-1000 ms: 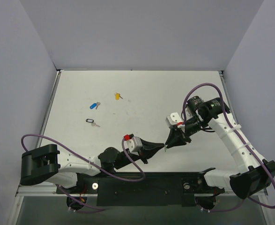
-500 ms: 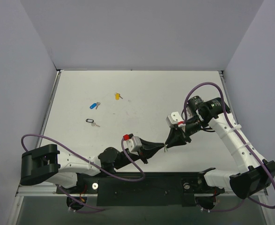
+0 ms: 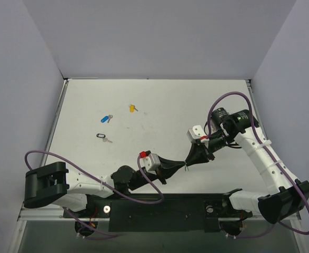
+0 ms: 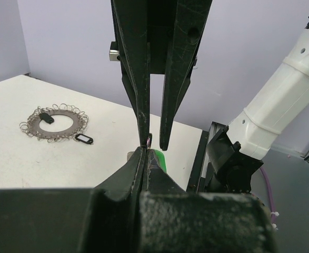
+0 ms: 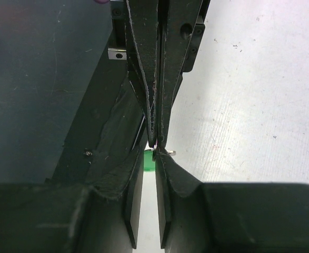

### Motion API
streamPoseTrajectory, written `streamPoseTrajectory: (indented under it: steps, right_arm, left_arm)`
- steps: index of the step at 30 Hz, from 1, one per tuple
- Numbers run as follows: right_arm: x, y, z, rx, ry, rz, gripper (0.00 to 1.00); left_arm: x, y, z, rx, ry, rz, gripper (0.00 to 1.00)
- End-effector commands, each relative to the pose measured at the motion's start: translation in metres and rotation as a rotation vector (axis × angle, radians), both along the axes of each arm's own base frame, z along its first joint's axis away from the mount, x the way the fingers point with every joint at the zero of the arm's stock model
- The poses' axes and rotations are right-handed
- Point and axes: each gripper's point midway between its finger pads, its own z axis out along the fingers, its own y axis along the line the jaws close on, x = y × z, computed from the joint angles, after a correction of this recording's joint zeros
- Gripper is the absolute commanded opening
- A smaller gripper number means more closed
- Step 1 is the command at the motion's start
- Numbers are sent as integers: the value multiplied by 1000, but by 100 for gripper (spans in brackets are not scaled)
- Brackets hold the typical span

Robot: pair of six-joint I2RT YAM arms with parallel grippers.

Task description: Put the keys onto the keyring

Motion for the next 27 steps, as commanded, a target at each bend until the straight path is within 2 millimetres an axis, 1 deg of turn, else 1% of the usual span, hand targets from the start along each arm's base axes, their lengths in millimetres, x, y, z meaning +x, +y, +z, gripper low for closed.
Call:
streamPoseTrajectory:
  steps: [1, 6, 13, 14, 15, 16, 17, 18, 19, 20, 21, 22, 23, 26, 27]
  right_arm:
    - [-25, -5, 16, 11, 118, 3, 10]
    - [-26, -6, 14, 2, 116, 3, 0]
    - [-26, -9, 12, -21, 112, -3, 0]
    - [-24, -9, 10, -29, 109, -7, 0]
    - [-24, -10, 8, -37, 113, -14, 0]
    - [-21, -11, 6, -44, 115, -27, 0]
    - [-20, -12, 4, -47, 121, -41, 0]
    - [-18, -13, 3, -49, 118, -53, 0]
    - [-17, -15, -1, -58, 132, -71, 0]
    - [-15, -17, -3, -58, 126, -86, 0]
    - [-14, -19, -7, -64, 136, -104, 0]
    - [-12, -22, -10, -73, 129, -116, 0]
    - [-10, -25, -16, -82, 144, -138, 0]
    - [-6, -35, -29, -110, 154, -180, 0]
    - [-5, -39, -35, -118, 172, -208, 0]
  left_arm:
    - [-2, 1, 22, -81, -3, -8, 0]
    - [-2, 1, 23, -82, -5, -6, 0]
    - [0, 2, 21, -81, 7, 3, 0]
    - [1, 3, 22, -84, 13, 7, 1]
    - [1, 3, 20, -78, 15, 8, 10]
    - [1, 6, 20, -78, 16, 11, 26]
    - [2, 7, 18, -68, 20, 16, 33]
    - [1, 12, 20, -73, 21, 20, 41]
    - [1, 13, 15, -52, 22, 25, 43]
    - [2, 20, 16, -49, 20, 37, 47]
    - [4, 23, 11, -22, 19, 49, 48]
    - [2, 30, 15, -23, 13, 53, 49]
    - [4, 32, 2, 36, 14, 63, 50]
    - [4, 50, -8, 122, 15, 86, 51]
    - [4, 54, -7, 130, 14, 93, 51]
